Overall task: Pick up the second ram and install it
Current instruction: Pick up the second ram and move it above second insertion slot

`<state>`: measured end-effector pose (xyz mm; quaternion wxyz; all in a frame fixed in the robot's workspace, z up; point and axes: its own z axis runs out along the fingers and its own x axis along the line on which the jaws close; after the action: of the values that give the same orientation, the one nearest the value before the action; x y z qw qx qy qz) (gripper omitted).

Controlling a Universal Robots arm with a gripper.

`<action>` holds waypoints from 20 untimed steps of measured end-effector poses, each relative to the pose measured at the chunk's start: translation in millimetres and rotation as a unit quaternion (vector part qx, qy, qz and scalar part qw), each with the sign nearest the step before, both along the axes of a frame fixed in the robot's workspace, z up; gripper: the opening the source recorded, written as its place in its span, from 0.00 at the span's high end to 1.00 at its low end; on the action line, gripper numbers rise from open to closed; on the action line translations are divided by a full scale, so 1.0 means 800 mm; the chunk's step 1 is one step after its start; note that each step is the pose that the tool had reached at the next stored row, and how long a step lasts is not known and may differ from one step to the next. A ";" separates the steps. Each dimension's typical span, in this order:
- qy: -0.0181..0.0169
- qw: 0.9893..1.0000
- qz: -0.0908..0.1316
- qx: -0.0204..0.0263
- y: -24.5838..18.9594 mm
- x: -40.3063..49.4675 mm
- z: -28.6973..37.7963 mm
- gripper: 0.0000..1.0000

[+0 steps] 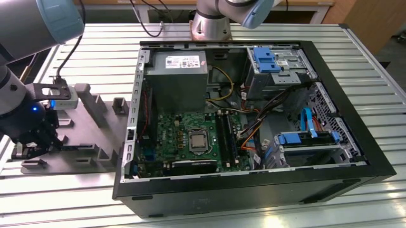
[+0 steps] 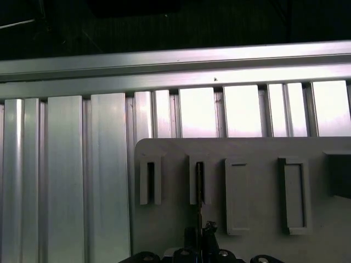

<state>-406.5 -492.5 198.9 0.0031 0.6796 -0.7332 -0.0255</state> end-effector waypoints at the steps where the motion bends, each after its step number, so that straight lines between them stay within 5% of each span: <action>1: 0.000 1.000 0.000 0.000 0.0000 0.000 0.0000 0.81; 20: 0.000 1.000 0.007 0.000 0.0000 0.000 0.0023 0.81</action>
<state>-406.4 -492.6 200.8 0.0031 0.6850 -0.7281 -0.0253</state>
